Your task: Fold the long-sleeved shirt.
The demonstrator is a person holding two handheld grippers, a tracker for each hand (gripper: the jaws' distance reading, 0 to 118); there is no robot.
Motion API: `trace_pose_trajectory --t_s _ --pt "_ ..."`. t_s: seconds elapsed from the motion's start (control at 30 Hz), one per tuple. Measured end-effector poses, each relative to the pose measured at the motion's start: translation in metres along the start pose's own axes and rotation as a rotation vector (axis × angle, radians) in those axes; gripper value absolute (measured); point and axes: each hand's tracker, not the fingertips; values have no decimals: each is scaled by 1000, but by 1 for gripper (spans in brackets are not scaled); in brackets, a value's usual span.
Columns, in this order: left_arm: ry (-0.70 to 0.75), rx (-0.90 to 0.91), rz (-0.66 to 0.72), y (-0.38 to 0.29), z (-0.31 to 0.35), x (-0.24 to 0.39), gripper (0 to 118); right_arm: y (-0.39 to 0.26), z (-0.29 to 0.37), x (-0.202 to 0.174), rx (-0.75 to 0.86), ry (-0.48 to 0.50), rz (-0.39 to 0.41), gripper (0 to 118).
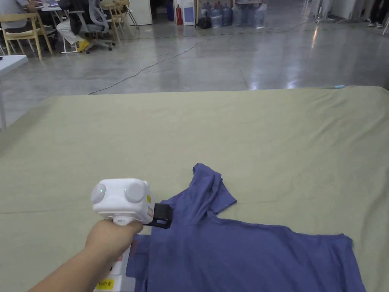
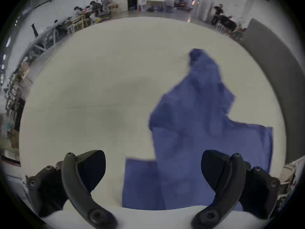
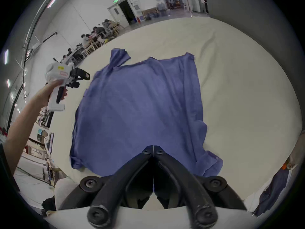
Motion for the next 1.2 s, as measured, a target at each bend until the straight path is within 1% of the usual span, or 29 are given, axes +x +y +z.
trace_pose_trajectory --t_s 0.1,0.17,0.2,0.23,0.27,0.3,0.33,0.37,0.4,0.43,0.47,0.5,0.53,0.57,0.6,0.67,0.7,0.73,0.77,0.8,0.83,0.87,0.9,0.93,0.97,1.0,1.07,1.13,1.2 --pt "-95 -11 6 7 -27 5 114 8 -9 14 -6 5 5 0" --pt "-119 30 -49 0 -33 17 107 16 -23 28 -22 -10 -9 0" --pt "-99 23 -87 -3 -33 21 97 22 -28 33 -57 -56 -20 0" --pt "-60 -1 -150 -8 -36 28 79 30 -34 37 -66 -84 -10 0" --pt "-4 -16 -199 -13 -38 33 74 39 -38 39 -55 -100 10 0" --pt "-28 37 -162 -17 -31 33 65 52 -44 40 -46 -126 59 0" --pt "-37 39 -136 -9 -30 28 48 69 -48 40 -28 -171 85 0" --pt "-41 33 -124 -7 -26 29 28 90 -53 42 -8 -190 74 0" --pt "-43 41 -108 -5 -22 29 0 108 -56 46 -1 -165 59 27" --pt "-86 47 -83 -2 -18 27 0 134 -66 59 16 -117 14 65" --pt "-137 55 -52 -3 -6 27 0 158 -75 64 11 -99 -12 105" --pt "-139 53 -49 -2 0 27 0 183 -88 67 -6 -103 -31 118" --pt "-130 52 -63 -2 5 26 0 206 -99 71 -32 -121 -63 117" --pt "-135 57 -73 -2 9 27 0 227 -101 69 -13 -114 -74 117" --pt "-142 66 -88 2 11 24 0 247 -112 71 -41 -137 -73 117" --pt "-148 66 -104 3 17 22 0 273 -137 77 -152 -166 -101 117" --pt "-150 65 -108 3 20 21 0 279 -153 66 -201 -196 -99 114" --pt "-153 67 -109 -6 31 27 0 282 -163 65 -221 -242 -112 104" --pt "-156 66 -110 -10 36 29 0 282 -169 64 -218 -290 -121 84" --pt "-157 67 -113 -11 39 29 0 281 -171 63 -205 -320 -122 74" --pt "-158 67 -116 -12 42 29 0 285 -193 75 -205 -339 -144 63" --pt "-157 66 -121 -4 34 20 0 283 -198 77 -214 -323 -149 52" --pt "-155 60 -125 -3 35 17 0 278 -200 77 -225 -314 -160 20" --pt "-152 56 -130 -4 38 17 0 275 -196 73 -203 -313 -150 19" --pt "-151 58 -135 -5 41 16 0 262 -172 58 -178 -328 -112 15" --pt "-151 61 -139 -3 43 13 0 255 -166 53 -215 -311 -69 1" --pt "-160 67 -133 -3 56 11 0 242 -146 43 -218 -289 -42 1" --pt "-171 72 -126 -2 70 6 0 242 -119 33 -197 -268 16 1" --pt "-185 75 -125 0 92 4 0 240 -83 24 -154 -253 27 0"
